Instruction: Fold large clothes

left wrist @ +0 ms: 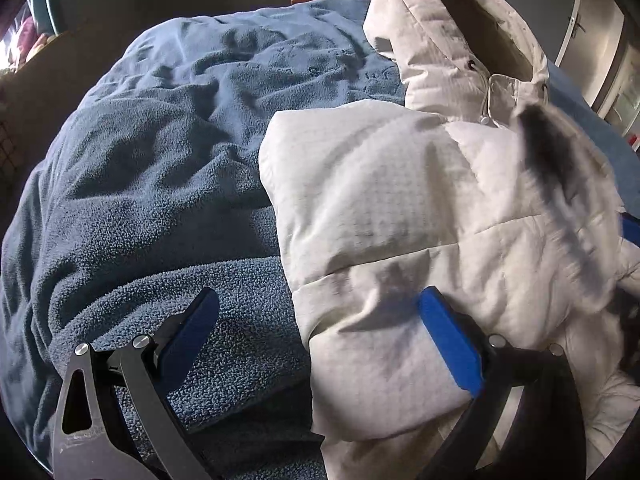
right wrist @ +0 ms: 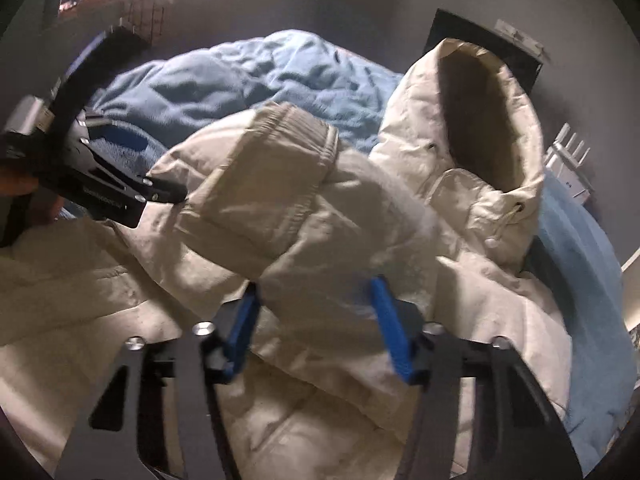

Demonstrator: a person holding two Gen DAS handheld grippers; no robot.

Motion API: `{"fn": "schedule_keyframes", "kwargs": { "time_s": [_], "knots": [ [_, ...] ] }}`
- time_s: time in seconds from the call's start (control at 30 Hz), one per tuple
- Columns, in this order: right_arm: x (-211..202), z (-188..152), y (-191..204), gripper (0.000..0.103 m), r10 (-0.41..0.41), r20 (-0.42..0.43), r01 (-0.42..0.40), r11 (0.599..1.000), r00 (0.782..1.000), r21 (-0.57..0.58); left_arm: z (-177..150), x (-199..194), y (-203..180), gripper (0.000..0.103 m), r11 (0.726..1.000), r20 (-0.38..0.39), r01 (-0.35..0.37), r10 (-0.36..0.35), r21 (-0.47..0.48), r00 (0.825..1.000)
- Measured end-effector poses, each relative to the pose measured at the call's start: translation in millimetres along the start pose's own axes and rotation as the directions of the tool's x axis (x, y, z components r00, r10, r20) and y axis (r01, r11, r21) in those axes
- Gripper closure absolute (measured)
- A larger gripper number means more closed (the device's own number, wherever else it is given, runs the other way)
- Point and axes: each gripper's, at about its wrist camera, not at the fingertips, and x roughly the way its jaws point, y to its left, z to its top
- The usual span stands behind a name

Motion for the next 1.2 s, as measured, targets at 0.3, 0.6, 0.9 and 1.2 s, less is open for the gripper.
{"fn": "schedule_keyframes", "kwargs": {
  "time_s": [0.3,0.6,0.9,1.2],
  "knots": [
    [-48,-9,-66,0.057,-0.058,0.068,0.043,0.979,0.996,0.201,0,-2,-4,0.007,1.000,0.002,-0.023,0.023,0.016,1.000],
    [-42,-59,-152,0.056,-0.062,-0.044,0.075,0.881,0.997,0.468,-1,-1,-6,0.007,0.999,0.000,-0.038,0.038,0.025,0.999],
    [-24,-105,-207,0.046,0.112,0.007,-0.081,0.681,0.994,0.727,-1,0,-6,0.007,0.999,-0.006,-0.037,0.037,0.024,0.999],
    [-42,-108,-204,0.085,-0.031,-0.089,0.081,0.774,0.996,0.629,-1,-3,-8,0.007,0.998,0.000,-0.047,0.047,0.039,0.999]
  ]
}}
